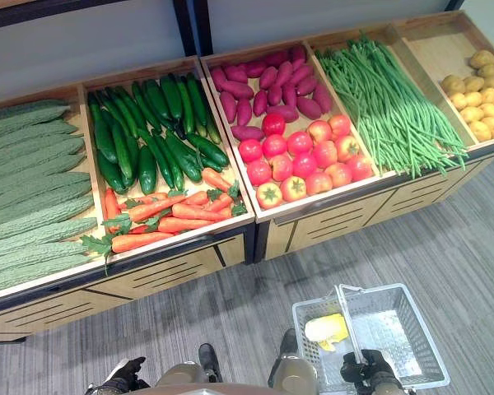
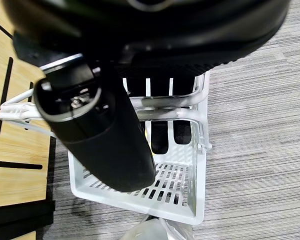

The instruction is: Get the vegetables into the basket

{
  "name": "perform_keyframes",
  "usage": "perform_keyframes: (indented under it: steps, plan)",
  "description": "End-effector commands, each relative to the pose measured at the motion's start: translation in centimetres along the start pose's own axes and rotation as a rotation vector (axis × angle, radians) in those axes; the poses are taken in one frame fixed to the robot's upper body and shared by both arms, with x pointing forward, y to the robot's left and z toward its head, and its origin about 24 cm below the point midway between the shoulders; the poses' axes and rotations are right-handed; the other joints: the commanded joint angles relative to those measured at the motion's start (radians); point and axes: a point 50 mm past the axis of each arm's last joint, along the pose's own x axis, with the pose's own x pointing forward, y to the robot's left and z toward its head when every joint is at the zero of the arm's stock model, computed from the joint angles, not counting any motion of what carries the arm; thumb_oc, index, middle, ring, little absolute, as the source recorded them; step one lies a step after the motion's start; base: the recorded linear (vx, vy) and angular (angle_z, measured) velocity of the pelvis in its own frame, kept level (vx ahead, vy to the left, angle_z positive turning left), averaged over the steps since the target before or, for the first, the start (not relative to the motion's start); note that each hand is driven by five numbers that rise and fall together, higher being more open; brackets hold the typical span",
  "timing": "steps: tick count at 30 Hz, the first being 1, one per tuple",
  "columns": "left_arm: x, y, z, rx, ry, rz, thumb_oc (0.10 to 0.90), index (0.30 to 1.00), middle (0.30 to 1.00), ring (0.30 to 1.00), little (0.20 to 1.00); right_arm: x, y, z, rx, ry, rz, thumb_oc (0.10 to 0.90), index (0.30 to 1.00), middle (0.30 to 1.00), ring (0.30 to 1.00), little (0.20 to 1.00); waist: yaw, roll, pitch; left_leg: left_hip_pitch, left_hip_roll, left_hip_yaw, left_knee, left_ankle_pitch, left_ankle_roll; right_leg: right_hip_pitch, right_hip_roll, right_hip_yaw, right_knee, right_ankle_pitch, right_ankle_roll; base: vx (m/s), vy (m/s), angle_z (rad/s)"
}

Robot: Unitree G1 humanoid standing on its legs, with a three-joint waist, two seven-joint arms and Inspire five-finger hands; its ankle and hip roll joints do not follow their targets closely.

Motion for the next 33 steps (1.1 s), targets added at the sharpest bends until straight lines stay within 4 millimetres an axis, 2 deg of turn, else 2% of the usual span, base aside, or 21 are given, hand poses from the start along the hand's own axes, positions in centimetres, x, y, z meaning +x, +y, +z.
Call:
perform_keyframes:
  steps: [1,2,4,6,7,10,11,14,15,17,19,20,23,24,25,27,28,29,30,32,33]
  plan:
    - [0.2,2.1,0.1,0.008,-0.008,0.057,0.9,1.0,1.0,1.0,1.0,0.2,0.0,1.0,-0.037,-0.043,0.015,0.4,0.3,0.3,0.3,0.3,0.022,0.022,0.025,-0.013,0.029,-0.045,0.001,0.01,-0.032,-0.021,0.011,0.19,0.127,-0.073,0.104,0.02,0.075,-0.04]
    - [0.2,2.1,0.2,0.007,-0.008,0.058,0.9,1.0,1.0,1.0,1.0,0.2,0.0,1.0,-0.037,-0.043,0.015,0.4,0.3,0.3,0.3,0.3,0.025,0.023,0.021,-0.016,0.032,-0.042,0.001,0.012,-0.033,-0.024,0.015,0.191,0.122,-0.068,0.102,0.04,0.012,0.01]
    - [0.3,2.5,0.3,-0.002,-0.012,0.071,0.9,1.0,1.0,1.0,1.0,0.1,0.3,0.8,-0.019,-0.034,0.015,0.4,0.3,0.3,0.3,0.3,0.019,0.022,0.01,-0.018,0.029,-0.076,0.001,0.009,-0.043,-0.018,0.037,0.292,0.027,-0.073,0.103,0.07,-0.027,0.22]
    - [0.3,2.6,0.2,-0.007,-0.009,0.074,0.9,1.0,1.0,1.0,1.0,0.1,0.3,0.9,-0.019,-0.034,0.02,0.4,0.3,0.3,0.3,0.3,0.015,0.021,0.011,-0.015,0.033,-0.085,0.001,0.009,-0.046,-0.026,0.044,0.313,0.021,-0.069,0.102,0.06,-0.086,0.34]
    - [0.2,2.8,-0.2,-0.027,0.01,0.079,0.9,1.0,1.0,1.0,1.0,0.0,0.6,0.3,-0.022,-0.017,0.027,0.4,0.3,0.3,0.3,0.3,0.025,0.01,0.006,-0.007,0.04,-0.085,0.001,0.015,-0.054,-0.002,0.038,0.293,-0.006,-0.076,0.093,0.06,-0.11,0.38]
    - [0.2,2.8,-0.6,-0.054,0.029,0.078,0.9,1.0,1.0,1.0,1.0,0.0,0.7,0.0,-0.023,-0.005,0.032,0.4,0.3,0.3,0.3,0.3,0.029,0.008,0.003,-0.008,0.047,-0.089,0.001,0.024,-0.061,0.016,0.045,0.288,-0.022,-0.08,0.088,0.03,-0.145,0.18]
    - [0.0,2.9,-1.7,-0.122,0.075,0.088,0.9,1.0,1.0,1.0,1.0,-0.2,0.8,-0.8,-0.02,0.019,0.033,0.4,0.3,0.3,0.3,0.3,0.034,0.001,-0.014,-0.019,0.073,-0.095,0.001,0.046,-0.085,0.049,0.062,0.258,-0.074,-0.075,0.074,0.05,-0.183,-0.01]
    - [-0.2,2.7,-2.7,-0.171,0.118,0.084,0.9,1.0,1.0,1.0,1.0,-0.3,0.7,-1.4,-0.027,0.036,0.035,0.4,0.3,0.3,0.3,0.3,0.034,0.0,-0.023,-0.03,0.093,-0.104,0.001,0.062,-0.101,0.067,0.072,0.237,-0.104,-0.069,0.065,0.05,-0.208,0.11]
    - [-0.4,2.7,-3.6,-0.249,0.165,0.099,0.9,1.0,1.0,1.0,1.0,-0.5,0.5,-2.1,-0.031,0.062,0.031,0.4,0.3,0.3,0.3,0.3,0.035,-0.003,-0.033,-0.032,0.102,-0.106,0.001,0.067,-0.11,0.083,0.077,0.222,-0.131,-0.065,0.059,0.03,-0.072,0.02]
    - [-0.4,2.6,-4.0,-0.292,0.181,0.103,0.9,1.0,1.0,1.0,1.0,-0.5,0.4,-2.3,-0.037,0.069,0.032,0.4,0.3,0.3,0.3,0.3,0.033,-0.002,-0.036,-0.031,0.105,-0.106,0.001,0.069,-0.114,0.092,0.078,0.215,-0.145,-0.062,0.058,0.03,-0.071,0.05]
    - [-0.8,3.8,-5.5,-0.51,0.255,0.207,0.9,1.0,1.0,1.0,1.0,-0.7,0.4,-3.0,-0.049,0.095,0.035,0.4,0.3,0.3,0.3,0.3,0.032,-0.002,-0.046,-0.021,0.107,-0.105,0.001,0.07,-0.12,0.114,0.08,0.206,-0.166,-0.06,0.057,0.04,-0.046,0.02]
    - [-0.8,3.8,-5.5,-0.51,0.255,0.207,0.9,1.0,1.0,1.0,1.0,-0.7,0.4,-3.0,-0.05,0.094,0.035,0.4,0.3,0.3,0.3,0.3,0.032,-0.002,-0.049,-0.025,0.108,-0.105,0.001,0.072,-0.121,0.11,0.081,0.206,-0.167,-0.057,0.056,0.04,-0.032,0.04]
    - [-1.8,7.0,-8.0,-0.882,0.35,0.469,0.9,1.0,1.0,1.0,1.0,-1.0,0.3,-3.9,-0.069,0.123,0.04,0.4,0.3,0.3,0.3,0.3,0.028,-0.001,-0.066,-0.007,0.109,-0.105,0.001,0.071,-0.128,0.131,0.079,0.196,-0.167,-0.066,0.052,0.06,-0.019,0.05]
    - [-2.5,9.3,-9.1,-0.974,0.378,0.613,0.9,1.0,1.0,1.0,1.0,-1.1,0.4,-4.3,-0.088,0.125,0.047,0.4,0.3,0.3,0.3,0.3,0.025,-0.002,-0.076,0.001,0.11,-0.101,0.001,0.067,-0.133,0.139,0.08,0.196,-0.169,-0.068,0.053,0.04,-0.007,0.05]
    - [-2.5,9.4,-9.1,-0.975,0.379,0.615,0.9,1.0,1.0,1.0,1.0,-1.1,0.5,-4.3,-0.089,0.125,0.048,0.4,0.3,0.3,0.3,0.3,0.024,-0.003,-0.076,0.002,0.109,-0.101,0.001,0.067,-0.133,0.14,0.08,0.196,-0.17,-0.069,0.053,0.05,0.003,0.01]
    - [-3.3,12.3,-9.7,-1.029,0.37,0.759,0.9,1.0,1.0,1.0,1.0,-1.2,0.5,-4.6,-0.106,0.129,0.058,0.4,0.3,0.3,0.3,0.3,0.021,-0.002,-0.084,0.008,0.108,-0.096,0.001,0.062,-0.137,0.144,0.079,0.194,-0.171,-0.07,0.054,0.0,0.0,0.0]
    - [-3.6,14.3,-9.2,-1.009,0.316,0.824,0.9,1.0,1.0,1.0,1.0,-1.3,0.5,-4.8,-0.11,0.13,0.063,0.4,0.3,0.3,0.3,0.3,0.022,-0.001,-0.087,0.01,0.106,-0.096,0.001,0.061,-0.138,0.147,0.077,0.192,-0.172,-0.068,0.056,-0.01,0.021,-0.05]
    - [-4.0,17.8,-6.9,-0.934,0.163,0.936,0.9,1.0,1.0,1.0,1.0,-1.4,0.5,-4.9,-0.103,0.125,0.057,0.4,0.3,0.3,0.3,0.3,0.026,0.003,-0.086,0.014,0.101,-0.1,0.001,0.057,-0.139,0.154,0.072,0.188,-0.172,-0.071,0.061,-0.02,0.017,-0.04]
    - [-4.0,17.8,-6.9,-0.934,0.163,0.937,0.9,1.0,1.0,1.0,1.0,-1.4,0.5,-4.9,-0.103,0.124,0.057,0.4,0.3,0.3,0.3,0.3,0.027,0.003,-0.087,0.01,0.102,-0.099,0.001,0.061,-0.139,0.151,0.073,0.188,-0.173,-0.068,0.06,-0.04,0.016,0.02]
    - [-6.7,23.8,-2.3,-0.718,-0.147,1.176,0.9,1.0,1.0,1.0,1.0,-1.5,0.7,-5.2,-0.079,0.114,0.046,0.4,0.3,0.3,0.3,0.3,0.04,0.005,-0.085,0.009,0.096,-0.113,0.001,0.055,-0.138,0.155,0.063,0.174,-0.175,-0.065,0.069,-0.03,0.007,0.07]
    - [-6.7,23.7,-2.3,-0.717,-0.145,1.178,0.9,1.0,1.0,1.0,1.0,-1.5,0.8,-5.1,-0.08,0.114,0.046,0.4,0.3,0.3,0.3,0.3,0.039,0.005,-0.087,0.006,0.096,-0.112,0.001,0.059,-0.138,0.152,0.064,0.174,-0.176,-0.062,0.068,-0.02,0.008,0.14]
